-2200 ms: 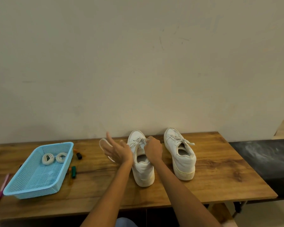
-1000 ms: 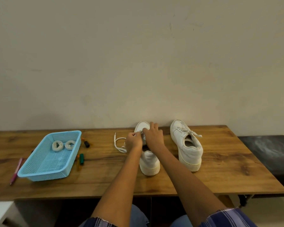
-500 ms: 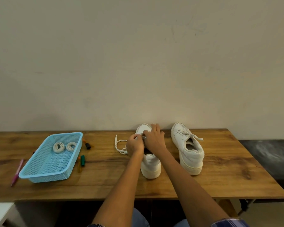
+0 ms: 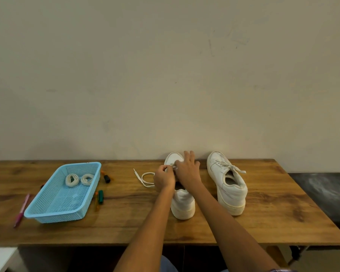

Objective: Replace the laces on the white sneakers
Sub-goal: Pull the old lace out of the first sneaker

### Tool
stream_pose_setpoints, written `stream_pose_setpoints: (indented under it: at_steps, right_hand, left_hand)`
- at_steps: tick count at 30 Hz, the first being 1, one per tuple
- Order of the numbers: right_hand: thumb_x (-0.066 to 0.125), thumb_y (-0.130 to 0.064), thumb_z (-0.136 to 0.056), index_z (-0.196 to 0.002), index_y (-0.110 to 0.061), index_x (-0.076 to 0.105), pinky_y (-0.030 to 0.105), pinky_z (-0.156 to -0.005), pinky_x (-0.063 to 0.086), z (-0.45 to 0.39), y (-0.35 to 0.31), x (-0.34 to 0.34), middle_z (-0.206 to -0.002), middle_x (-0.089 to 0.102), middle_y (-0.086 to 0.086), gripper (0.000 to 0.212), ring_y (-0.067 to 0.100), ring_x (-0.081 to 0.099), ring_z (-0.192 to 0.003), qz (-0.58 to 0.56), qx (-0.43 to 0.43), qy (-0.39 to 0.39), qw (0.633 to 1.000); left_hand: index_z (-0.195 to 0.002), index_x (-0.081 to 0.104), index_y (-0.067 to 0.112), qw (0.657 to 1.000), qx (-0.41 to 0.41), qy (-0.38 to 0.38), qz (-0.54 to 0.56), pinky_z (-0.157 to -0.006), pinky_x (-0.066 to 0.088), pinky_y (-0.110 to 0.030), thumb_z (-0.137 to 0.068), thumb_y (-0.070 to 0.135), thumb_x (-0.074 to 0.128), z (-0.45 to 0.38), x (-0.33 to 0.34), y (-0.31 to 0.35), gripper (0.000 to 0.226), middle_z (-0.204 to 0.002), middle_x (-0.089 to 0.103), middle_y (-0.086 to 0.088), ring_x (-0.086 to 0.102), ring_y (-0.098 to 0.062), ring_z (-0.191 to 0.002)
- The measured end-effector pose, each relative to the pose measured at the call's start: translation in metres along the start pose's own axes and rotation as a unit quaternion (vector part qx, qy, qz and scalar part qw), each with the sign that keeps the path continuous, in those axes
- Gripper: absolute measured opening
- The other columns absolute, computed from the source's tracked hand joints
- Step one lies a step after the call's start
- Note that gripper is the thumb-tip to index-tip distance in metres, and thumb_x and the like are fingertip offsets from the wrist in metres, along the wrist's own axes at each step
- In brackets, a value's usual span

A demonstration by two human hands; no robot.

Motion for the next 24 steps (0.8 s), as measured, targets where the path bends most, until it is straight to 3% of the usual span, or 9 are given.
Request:
stream_pose_setpoints:
  at_steps: [3,7,9,11,13,15,17,22,24]
  right_hand:
    - [0.039,-0.024,-0.100,-0.119,-0.013,0.056,0.039,-0.098,0.037,0.000,0.001,-0.004,-0.137,0.036,0.014,0.028,0.030,0.030,-0.130,-0.030,-0.007,0.009,0.999]
    - [0.049,-0.011,-0.094,-0.102,-0.007,0.061,0.036,-0.079,0.046,0.014,0.023,-0.031,-0.122,0.050,0.016,0.015,0.031,0.048,-0.114,-0.122,0.115,0.198,0.966]
    - [0.059,-0.010,-0.087,-0.106,-0.006,0.060,0.039,-0.071,0.050,0.019,0.029,-0.037,-0.124,0.051,0.022,0.019,0.038,0.051,-0.113,-0.135,0.144,0.246,0.949]
    - [0.057,-0.021,-0.090,-0.124,-0.012,0.053,0.046,-0.082,0.051,0.013,0.024,-0.030,-0.138,0.039,0.024,0.035,0.042,0.039,-0.127,-0.105,0.114,0.190,0.969]
    - [0.045,-0.031,-0.097,-0.134,-0.019,0.043,0.048,-0.100,0.038,0.004,0.011,-0.011,-0.148,0.023,0.020,0.039,0.039,0.019,-0.139,-0.068,0.058,0.054,0.995]
    - [0.037,-0.030,-0.100,-0.129,-0.018,0.049,0.044,-0.102,0.035,0.001,0.001,-0.001,-0.143,0.030,0.016,0.033,0.033,0.023,-0.135,-0.038,0.006,-0.024,0.999]
    - [0.035,-0.027,-0.101,-0.123,-0.014,0.054,0.039,-0.099,0.037,0.001,-0.001,-0.001,-0.134,0.039,0.013,0.032,0.028,0.033,-0.127,-0.048,-0.005,-0.031,0.998]
    - [0.051,-0.011,-0.093,-0.098,-0.008,0.061,0.036,-0.074,0.046,0.016,0.026,-0.034,-0.112,0.055,0.014,0.011,0.030,0.054,-0.103,-0.132,0.133,0.214,0.959]
    - [0.061,-0.012,-0.087,-0.107,-0.010,0.060,0.038,-0.067,0.050,0.020,0.032,-0.038,-0.117,0.056,0.018,0.020,0.034,0.056,-0.105,-0.154,0.149,0.265,0.940]
  left_hand:
    - [-0.085,0.066,0.022,1.000,0.001,0.001,-0.006,-0.077,0.054,-0.037,-0.090,0.023,0.049,0.001,-0.001,0.003,0.018,-0.090,0.068,0.000,0.063,-0.022,-0.085]
    - [-0.087,0.067,0.018,1.000,0.003,0.004,-0.012,-0.072,0.048,-0.033,-0.087,0.022,0.050,0.003,-0.002,0.005,0.017,-0.089,0.067,-0.002,0.061,-0.025,-0.085]
    - [-0.087,0.067,0.017,1.000,0.002,0.001,-0.013,-0.072,0.049,-0.033,-0.087,0.022,0.051,0.002,-0.001,0.004,0.017,-0.089,0.067,-0.002,0.061,-0.024,-0.085]
    - [-0.088,0.068,0.018,1.000,0.007,-0.001,-0.014,-0.075,0.051,-0.035,-0.088,0.022,0.051,0.001,-0.001,0.003,0.017,-0.090,0.068,-0.002,0.061,-0.024,-0.087]
    - [-0.090,0.068,0.019,1.000,0.011,0.000,-0.017,-0.077,0.052,-0.036,-0.090,0.022,0.050,0.002,-0.001,0.004,0.018,-0.090,0.068,-0.001,0.061,-0.023,-0.086]
    - [-0.090,0.068,0.019,1.000,0.013,0.000,-0.014,-0.077,0.053,-0.036,-0.091,0.023,0.050,0.002,-0.001,0.004,0.019,-0.089,0.068,0.000,0.062,-0.021,-0.083]
    - [-0.090,0.069,0.019,1.000,0.015,0.002,-0.015,-0.076,0.053,-0.036,-0.090,0.023,0.050,0.001,-0.001,0.004,0.019,-0.090,0.069,0.000,0.062,-0.020,-0.083]
    - [-0.089,0.068,0.018,1.000,0.011,0.002,-0.026,-0.069,0.044,-0.030,-0.088,0.023,0.051,0.001,0.000,0.004,0.018,-0.092,0.067,-0.001,0.059,-0.023,-0.085]
    - [-0.091,0.069,0.018,1.000,0.010,0.005,-0.028,-0.068,0.043,-0.028,-0.088,0.023,0.051,0.001,-0.001,0.005,0.019,-0.094,0.068,-0.002,0.059,-0.023,-0.086]
Point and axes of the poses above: each hand's wrist, its own z-axis away from the middle knuckle, its own x-axis out of the palm, y = z × x, the point moved 7 cm from there along -z, towards the middle knuckle
